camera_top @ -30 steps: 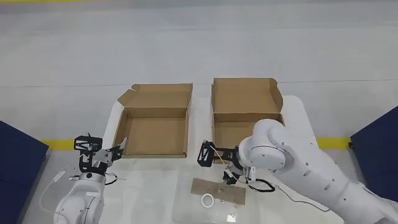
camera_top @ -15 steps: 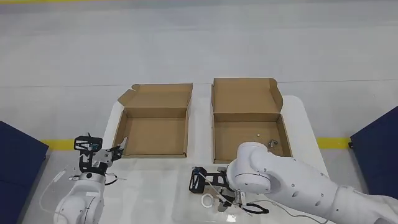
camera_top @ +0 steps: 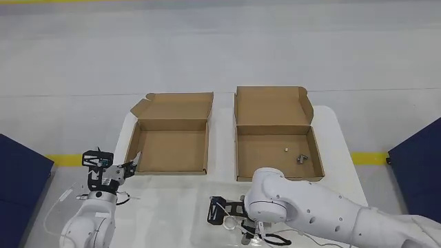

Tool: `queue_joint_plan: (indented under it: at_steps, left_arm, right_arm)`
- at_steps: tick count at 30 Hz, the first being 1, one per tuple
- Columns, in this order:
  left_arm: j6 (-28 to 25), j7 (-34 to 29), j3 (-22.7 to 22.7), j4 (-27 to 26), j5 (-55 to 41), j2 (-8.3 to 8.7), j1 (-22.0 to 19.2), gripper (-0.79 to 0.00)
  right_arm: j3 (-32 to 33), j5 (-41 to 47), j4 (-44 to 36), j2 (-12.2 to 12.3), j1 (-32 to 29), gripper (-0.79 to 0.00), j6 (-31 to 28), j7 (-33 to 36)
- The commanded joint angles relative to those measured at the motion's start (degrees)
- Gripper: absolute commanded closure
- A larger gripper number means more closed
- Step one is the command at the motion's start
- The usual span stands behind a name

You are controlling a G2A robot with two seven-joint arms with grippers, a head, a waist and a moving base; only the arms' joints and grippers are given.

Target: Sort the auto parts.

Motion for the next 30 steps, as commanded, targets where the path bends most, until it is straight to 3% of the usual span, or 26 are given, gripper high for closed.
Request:
queue_joint_plan:
  at_steps: [1, 9, 30]
  left_arm:
    - [0.00, 0.00, 0.00, 0.00, 0.00, 0.00, 0.00, -0.785]
    - [0.00, 0.00, 0.00, 0.00, 0.00, 0.00, 0.00, -0.785]
    - [0.00, 0.00, 0.00, 0.00, 0.00, 0.00, 0.00, -0.785]
  right_arm:
    - [0.03, 0.03, -0.02, 0.02, -0.01, -0.785, 0.01, 0.00]
    - [-0.73, -2.52, 1.27, -0.16, -0.75, -0.785, -1.71, -1.48]
    - [-3.25, -7.11, 9.31, -3.73, -2.55, -0.785, 0.18, -2.27]
